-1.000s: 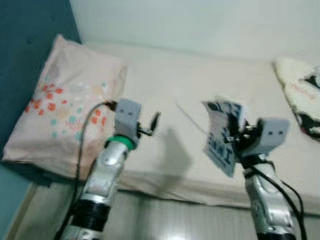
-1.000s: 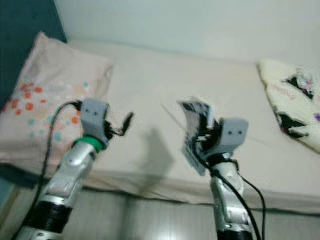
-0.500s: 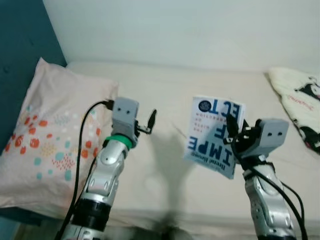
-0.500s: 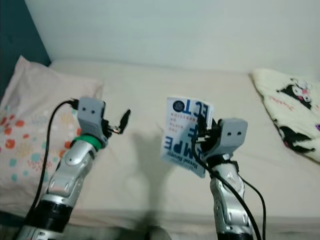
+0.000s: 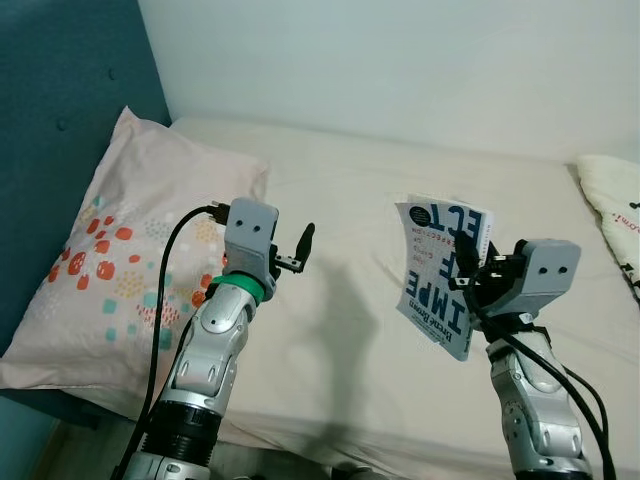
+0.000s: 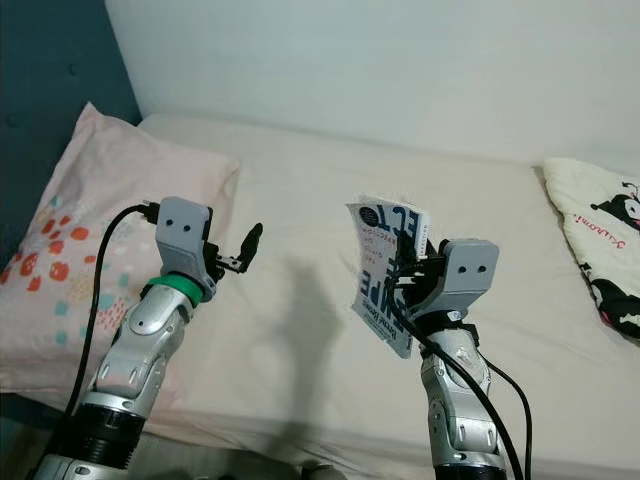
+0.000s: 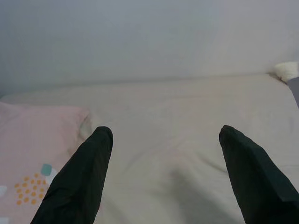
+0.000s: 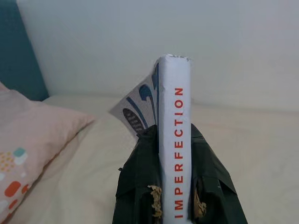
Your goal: Clean up the room
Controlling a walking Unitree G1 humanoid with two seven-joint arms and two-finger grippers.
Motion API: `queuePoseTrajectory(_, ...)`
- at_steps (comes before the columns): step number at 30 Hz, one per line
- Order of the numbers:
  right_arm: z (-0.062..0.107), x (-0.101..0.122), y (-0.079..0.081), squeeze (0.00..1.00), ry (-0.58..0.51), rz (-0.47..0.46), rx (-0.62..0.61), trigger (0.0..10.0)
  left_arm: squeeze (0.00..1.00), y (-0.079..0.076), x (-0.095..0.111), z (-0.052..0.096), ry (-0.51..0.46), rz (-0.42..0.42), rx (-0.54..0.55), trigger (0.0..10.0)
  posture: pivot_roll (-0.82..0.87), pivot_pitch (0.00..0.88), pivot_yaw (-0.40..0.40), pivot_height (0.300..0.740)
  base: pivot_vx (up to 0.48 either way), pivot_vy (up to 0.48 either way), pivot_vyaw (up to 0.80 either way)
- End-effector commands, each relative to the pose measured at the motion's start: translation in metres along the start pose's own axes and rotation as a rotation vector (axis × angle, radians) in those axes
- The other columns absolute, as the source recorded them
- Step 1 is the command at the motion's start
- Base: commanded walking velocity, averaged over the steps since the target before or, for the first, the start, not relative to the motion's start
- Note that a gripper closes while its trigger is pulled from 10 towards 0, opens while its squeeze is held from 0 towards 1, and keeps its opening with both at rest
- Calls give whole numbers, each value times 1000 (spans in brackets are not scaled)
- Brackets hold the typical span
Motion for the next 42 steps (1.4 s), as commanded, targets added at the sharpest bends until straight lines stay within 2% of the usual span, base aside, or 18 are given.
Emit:
queuePoseTrajectory(1,3,0,-6,0,2,-6,-27,10000,0,-5,-4,2,12,5,-15,10000,-129,111,-5,740,0,0,0)
queuePoseTrajectory(9,3,-1,-7,0,6,-7,-33,10000,0,-5,-5,2,16,5,-16,10000,-129,111,-5,740,0,0,0)
queuePoseTrajectory(42,4,-2,-6,0,9,-15,-30,10000,0,-5,-11,3,41,-1,-16,10000,-128,120,-4,630,0,0,0)
Point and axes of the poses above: a point about 5 cm out from each wrist's last joint towards the gripper, its own z axis pointing back from the gripper into the wrist, its own x axis along the axis of the wrist's last joint, y = z × x, the point moved 4 cm from there along -z, pointing out of the wrist towards the gripper, and after that the axes turned 9 degrees about z, right-handed, at the moved point
